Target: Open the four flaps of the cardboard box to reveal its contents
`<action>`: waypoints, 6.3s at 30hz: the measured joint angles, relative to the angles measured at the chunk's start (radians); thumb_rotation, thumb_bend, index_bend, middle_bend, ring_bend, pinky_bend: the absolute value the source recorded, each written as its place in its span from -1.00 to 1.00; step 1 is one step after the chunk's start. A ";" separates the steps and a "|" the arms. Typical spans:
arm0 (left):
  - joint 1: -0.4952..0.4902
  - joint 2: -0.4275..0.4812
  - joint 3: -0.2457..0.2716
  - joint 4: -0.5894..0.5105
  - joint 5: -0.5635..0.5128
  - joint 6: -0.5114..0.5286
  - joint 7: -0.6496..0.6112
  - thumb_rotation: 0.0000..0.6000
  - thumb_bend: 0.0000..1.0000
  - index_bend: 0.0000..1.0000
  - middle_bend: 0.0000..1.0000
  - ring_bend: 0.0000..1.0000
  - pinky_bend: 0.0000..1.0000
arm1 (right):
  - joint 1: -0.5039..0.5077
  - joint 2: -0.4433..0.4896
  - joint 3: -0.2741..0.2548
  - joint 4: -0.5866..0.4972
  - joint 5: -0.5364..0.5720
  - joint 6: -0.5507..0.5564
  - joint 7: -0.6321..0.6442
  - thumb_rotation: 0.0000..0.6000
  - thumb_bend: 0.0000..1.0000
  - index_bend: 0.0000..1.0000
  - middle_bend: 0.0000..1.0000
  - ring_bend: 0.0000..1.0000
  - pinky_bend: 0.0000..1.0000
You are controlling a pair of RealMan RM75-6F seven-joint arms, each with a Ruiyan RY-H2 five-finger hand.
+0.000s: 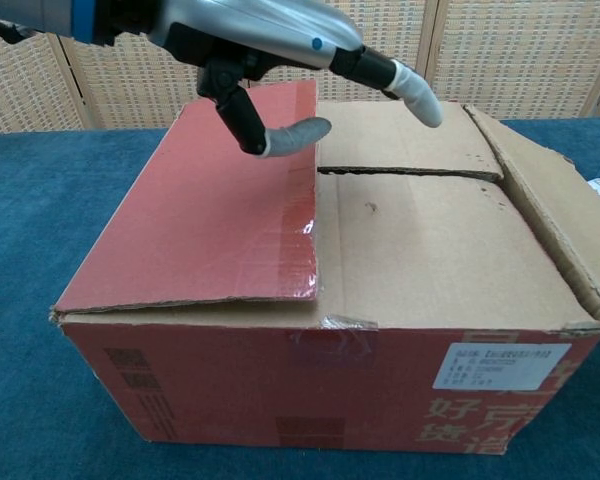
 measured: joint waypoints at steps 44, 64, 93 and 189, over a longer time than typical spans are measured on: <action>-0.041 -0.019 0.108 0.011 -0.143 0.075 0.026 1.00 0.77 -0.36 -0.31 -0.72 -1.00 | -0.013 -0.009 0.021 0.027 0.010 -0.034 0.038 1.00 -0.12 -1.00 -1.00 -1.00 -1.00; -0.012 0.065 0.103 -0.029 -0.080 0.099 -0.039 1.00 0.81 -0.36 -0.17 -0.59 -1.00 | -0.017 -0.008 0.030 0.014 0.011 -0.027 0.033 1.00 -0.12 -1.00 -1.00 -1.00 -1.00; 0.192 0.451 0.115 -0.145 0.193 0.287 -0.311 1.00 0.80 -0.36 -0.14 -0.55 -1.00 | 0.004 0.006 0.044 -0.021 0.008 -0.048 0.002 1.00 -0.12 -1.00 -1.00 -1.00 -1.00; 0.307 -0.261 0.081 0.100 -0.345 0.577 0.445 1.00 -0.67 -1.00 -1.00 -1.00 -1.00 | -0.035 -0.064 0.030 0.069 -0.052 0.044 0.030 1.00 -0.12 -1.00 -1.00 -1.00 -1.00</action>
